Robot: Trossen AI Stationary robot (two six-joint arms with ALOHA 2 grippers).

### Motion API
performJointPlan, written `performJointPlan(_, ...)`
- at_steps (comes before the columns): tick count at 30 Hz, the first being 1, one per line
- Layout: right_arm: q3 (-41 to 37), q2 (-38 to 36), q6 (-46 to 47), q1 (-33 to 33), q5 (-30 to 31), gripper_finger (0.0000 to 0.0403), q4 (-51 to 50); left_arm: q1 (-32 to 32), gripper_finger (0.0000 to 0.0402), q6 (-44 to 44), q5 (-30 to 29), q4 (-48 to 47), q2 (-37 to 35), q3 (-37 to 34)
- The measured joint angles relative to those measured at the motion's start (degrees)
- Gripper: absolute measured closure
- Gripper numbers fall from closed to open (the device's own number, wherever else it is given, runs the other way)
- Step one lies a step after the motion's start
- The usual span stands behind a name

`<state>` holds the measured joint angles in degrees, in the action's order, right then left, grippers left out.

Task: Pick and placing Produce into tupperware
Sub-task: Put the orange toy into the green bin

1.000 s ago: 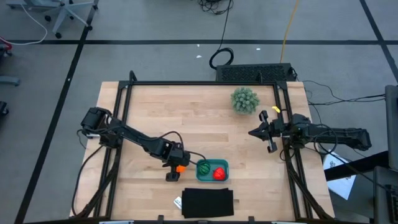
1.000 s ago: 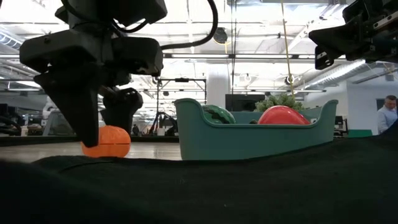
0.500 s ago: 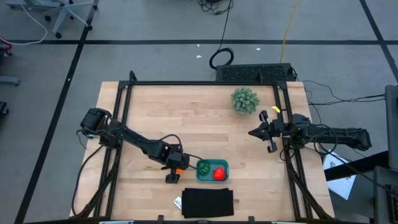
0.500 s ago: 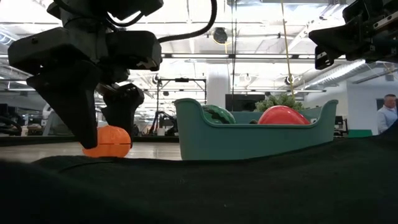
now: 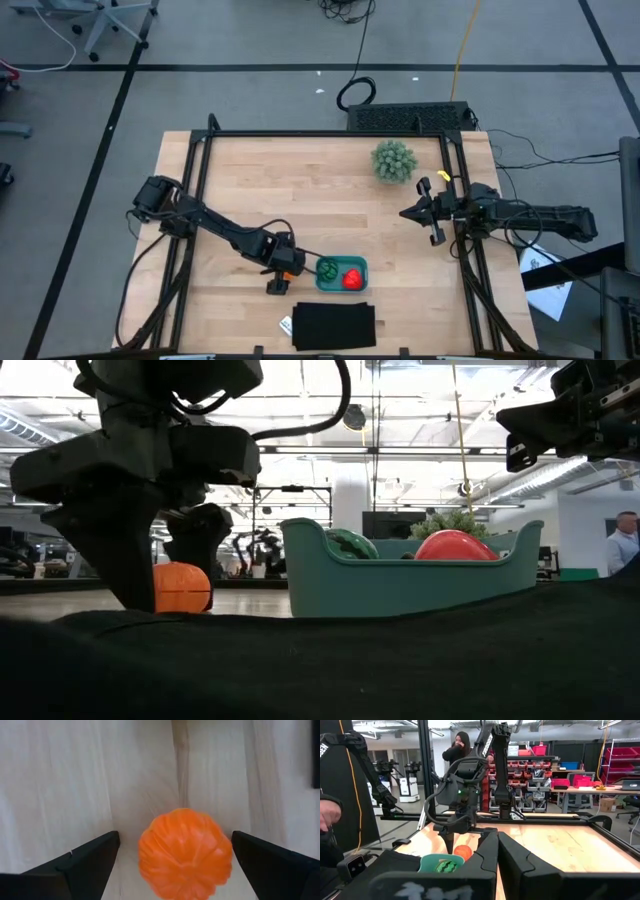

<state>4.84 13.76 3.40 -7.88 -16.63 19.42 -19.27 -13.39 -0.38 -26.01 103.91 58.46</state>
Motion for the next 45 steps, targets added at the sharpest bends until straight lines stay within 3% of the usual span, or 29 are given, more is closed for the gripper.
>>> performJointPlan(11,-0.04,0.15,-0.86,0.00,0.00,0.0403,-0.13,0.00,0.0011,1.05,-0.77,-0.23,0.43,0.02)
performJointPlan(23,-0.04,0.15,-0.86,0.00,0.00,0.0403,-0.13,0.07,0.0179,1.75,-0.87,-0.61,0.54,-0.11)
performJointPlan(29,-0.04,0.15,-0.86,0.00,0.00,0.0403,-0.15,0.07,0.0180,2.91,-0.47,-0.84,0.51,-0.11)
performJointPlan(36,-0.04,0.15,-0.86,0.00,0.00,0.0403,-0.17,0.06,0.0133,5.33,-0.90,-2.34,-2.60,-0.52)
performJointPlan(45,-0.04,0.21,-0.87,-0.01,0.00,0.0403,-0.48,1.67,0.0176,5.77,-2.04,-3.71,-9.47,-0.29)
